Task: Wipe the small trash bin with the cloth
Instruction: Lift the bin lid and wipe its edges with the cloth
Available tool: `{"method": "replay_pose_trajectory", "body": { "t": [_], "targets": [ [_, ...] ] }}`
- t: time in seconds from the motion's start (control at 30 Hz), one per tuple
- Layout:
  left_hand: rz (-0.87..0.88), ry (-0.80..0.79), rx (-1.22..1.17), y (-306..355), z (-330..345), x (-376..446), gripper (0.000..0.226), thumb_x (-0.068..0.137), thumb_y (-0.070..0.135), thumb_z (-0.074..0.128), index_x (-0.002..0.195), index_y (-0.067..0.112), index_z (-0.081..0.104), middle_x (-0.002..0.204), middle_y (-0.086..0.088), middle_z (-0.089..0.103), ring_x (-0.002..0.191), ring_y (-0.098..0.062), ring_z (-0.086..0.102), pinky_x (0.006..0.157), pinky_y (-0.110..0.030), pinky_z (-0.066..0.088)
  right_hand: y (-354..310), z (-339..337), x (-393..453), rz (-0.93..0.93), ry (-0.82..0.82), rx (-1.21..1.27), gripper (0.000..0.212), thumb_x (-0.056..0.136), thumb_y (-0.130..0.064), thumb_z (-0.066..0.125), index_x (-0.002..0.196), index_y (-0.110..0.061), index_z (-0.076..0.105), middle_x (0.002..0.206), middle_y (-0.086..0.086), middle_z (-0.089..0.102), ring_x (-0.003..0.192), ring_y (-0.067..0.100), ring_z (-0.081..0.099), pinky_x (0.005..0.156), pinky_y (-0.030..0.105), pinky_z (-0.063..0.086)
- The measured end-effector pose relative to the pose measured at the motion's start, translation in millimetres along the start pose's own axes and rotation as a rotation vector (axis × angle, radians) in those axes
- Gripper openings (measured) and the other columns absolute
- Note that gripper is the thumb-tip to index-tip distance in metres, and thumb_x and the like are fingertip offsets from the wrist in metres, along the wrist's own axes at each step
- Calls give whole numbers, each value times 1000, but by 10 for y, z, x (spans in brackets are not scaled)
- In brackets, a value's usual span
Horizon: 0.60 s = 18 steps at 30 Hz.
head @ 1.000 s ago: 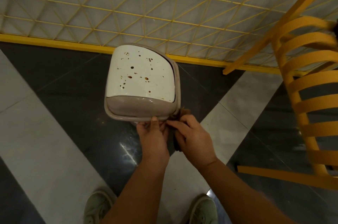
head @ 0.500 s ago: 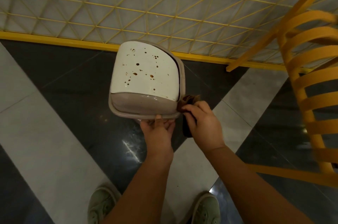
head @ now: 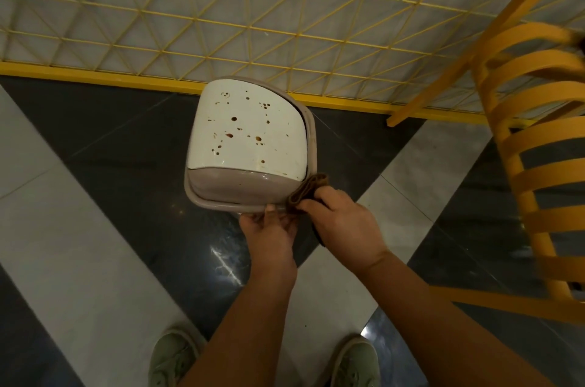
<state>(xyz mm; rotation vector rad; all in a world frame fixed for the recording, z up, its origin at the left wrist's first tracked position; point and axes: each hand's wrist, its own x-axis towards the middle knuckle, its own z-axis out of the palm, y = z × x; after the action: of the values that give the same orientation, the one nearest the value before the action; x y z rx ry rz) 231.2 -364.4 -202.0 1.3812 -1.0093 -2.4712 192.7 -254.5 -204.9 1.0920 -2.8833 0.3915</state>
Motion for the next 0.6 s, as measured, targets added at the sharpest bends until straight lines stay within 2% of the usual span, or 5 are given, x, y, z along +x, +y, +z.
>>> {"method": "replay_pose_trajectory", "body": {
  "t": [0.2, 0.27, 0.37, 0.53, 0.6],
  "targets": [
    [-29, -13, 21, 24, -66, 28, 29, 99, 14, 49, 126, 22, 45, 120, -13, 62, 103, -24, 66, 97, -41, 50, 127, -95, 131, 347, 78, 71, 20, 84, -14, 64, 104, -16, 69, 99, 7, 59, 74, 20, 58, 57, 26, 49],
    [-16, -7, 15, 49, -87, 26, 30, 99, 14, 48, 128, 20, 45, 119, -12, 63, 105, -24, 65, 99, -43, 49, 93, -59, 35, 284, 108, 86, 18, 85, -16, 61, 101, -14, 70, 94, 7, 60, 69, 19, 58, 55, 25, 49],
    [3, -18, 8, 46, -74, 18, 32, 100, 13, 46, 131, 19, 42, 120, -13, 61, 106, -24, 64, 98, -41, 49, -17, -6, -165, 185, 118, 111, 27, 89, -25, 47, 101, -15, 70, 94, 6, 62, 69, 16, 58, 54, 22, 50],
    [-12, -36, 48, 43, -93, 12, 29, 100, 13, 44, 129, 18, 41, 121, -17, 59, 105, -25, 63, 96, -40, 50, -68, 50, -63, 89, 84, 116, 27, 89, -24, 47, 102, -17, 70, 93, 6, 63, 72, 21, 60, 51, 32, 53],
    [-21, -83, 66, 128, -143, 51, 28, 99, 12, 45, 126, 20, 42, 116, -15, 62, 106, -26, 64, 98, -42, 49, -39, 15, -10, 107, 80, 126, 26, 89, -25, 48, 101, -18, 70, 93, 6, 62, 73, 20, 60, 52, 29, 53]
  ]
}}
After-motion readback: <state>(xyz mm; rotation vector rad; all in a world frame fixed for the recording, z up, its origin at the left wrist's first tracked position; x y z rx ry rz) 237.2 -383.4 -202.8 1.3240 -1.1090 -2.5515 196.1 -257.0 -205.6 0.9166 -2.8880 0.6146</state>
